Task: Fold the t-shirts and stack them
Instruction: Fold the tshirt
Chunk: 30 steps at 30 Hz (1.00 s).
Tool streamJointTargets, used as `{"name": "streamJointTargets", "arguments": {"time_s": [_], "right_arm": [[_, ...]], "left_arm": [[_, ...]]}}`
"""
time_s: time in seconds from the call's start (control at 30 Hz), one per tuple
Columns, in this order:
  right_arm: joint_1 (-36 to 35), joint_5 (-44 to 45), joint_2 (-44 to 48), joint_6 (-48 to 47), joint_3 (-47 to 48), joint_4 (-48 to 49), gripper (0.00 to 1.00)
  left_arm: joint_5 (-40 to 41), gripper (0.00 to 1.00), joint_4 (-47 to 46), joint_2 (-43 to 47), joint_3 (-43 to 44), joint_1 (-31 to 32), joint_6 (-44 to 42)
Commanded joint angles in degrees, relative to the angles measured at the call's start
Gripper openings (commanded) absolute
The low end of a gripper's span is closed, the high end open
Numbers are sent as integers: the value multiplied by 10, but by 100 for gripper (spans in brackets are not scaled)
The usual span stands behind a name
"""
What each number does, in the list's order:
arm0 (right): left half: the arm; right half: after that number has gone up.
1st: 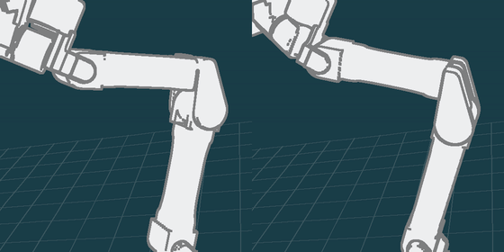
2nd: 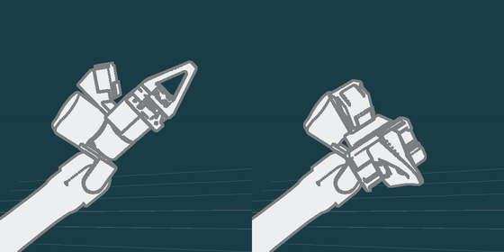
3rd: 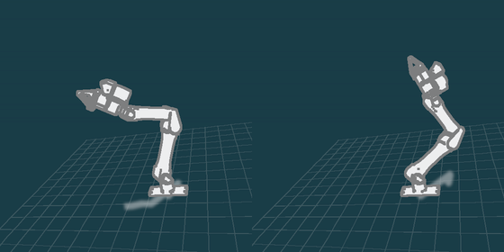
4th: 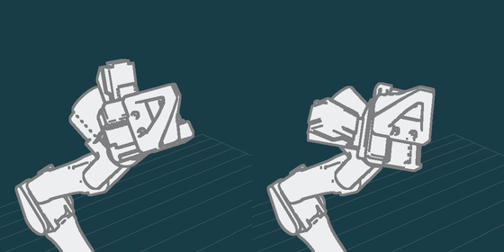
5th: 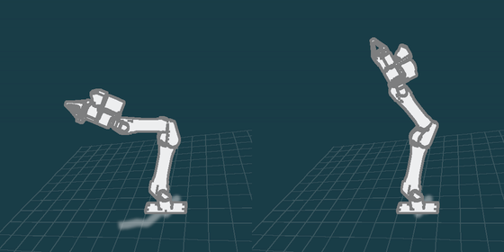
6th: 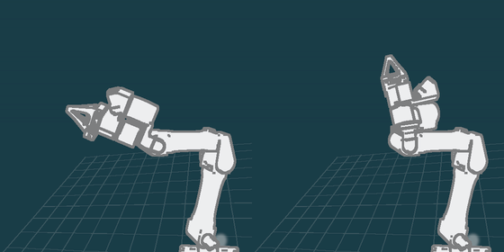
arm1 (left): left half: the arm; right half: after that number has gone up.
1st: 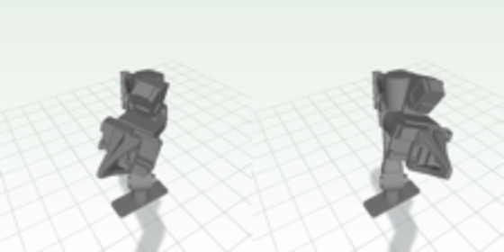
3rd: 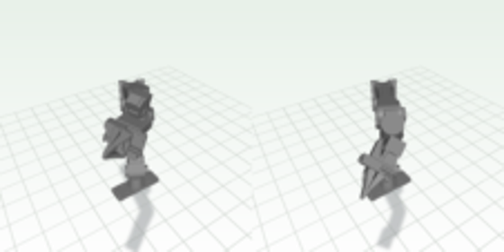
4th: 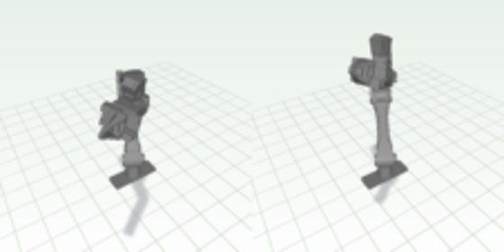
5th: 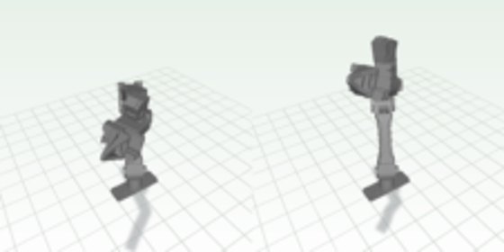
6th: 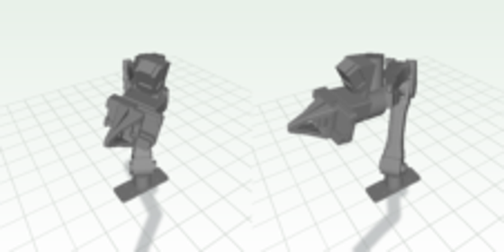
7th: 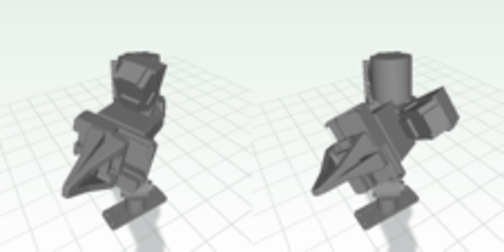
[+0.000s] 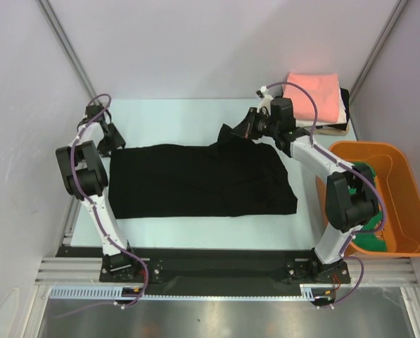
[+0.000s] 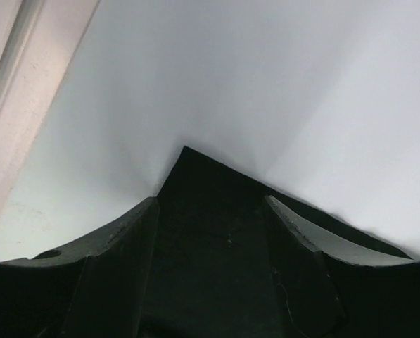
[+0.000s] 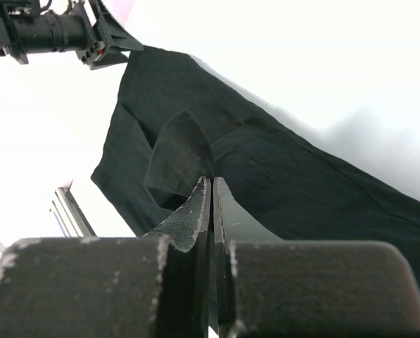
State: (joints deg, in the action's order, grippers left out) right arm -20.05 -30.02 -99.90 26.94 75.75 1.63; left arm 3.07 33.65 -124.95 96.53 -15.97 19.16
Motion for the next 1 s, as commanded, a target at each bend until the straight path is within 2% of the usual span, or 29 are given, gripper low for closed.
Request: {"name": "streamJointTargets", "arguments": {"time_s": [0.0,0.23,0.4,0.6,0.67,0.7,0.97], "right_arm": [[-2,-13,28,-11,-13,15,0],[5,-9,48,-15,-50,15,0],[11,-8,49,-13,-64,23,0],[15,-12,44,-15,-73,29,0],[16,-13,44,-19,-73,29,0],[16,-13,44,-21,-73,29,0],[14,6,78,-30,-100,21,0]], "left_arm": [[33,66,6,-25,40,-2,-18],[28,63,22,-55,82,-4,-21],[8,58,-1,-47,56,-3,-19],[-26,28,-14,-58,60,-1,-30],[-49,6,-20,-60,58,0,-31],[-58,0,-23,-60,59,1,-28],[-63,0,-32,3,10,0,-18]]}}
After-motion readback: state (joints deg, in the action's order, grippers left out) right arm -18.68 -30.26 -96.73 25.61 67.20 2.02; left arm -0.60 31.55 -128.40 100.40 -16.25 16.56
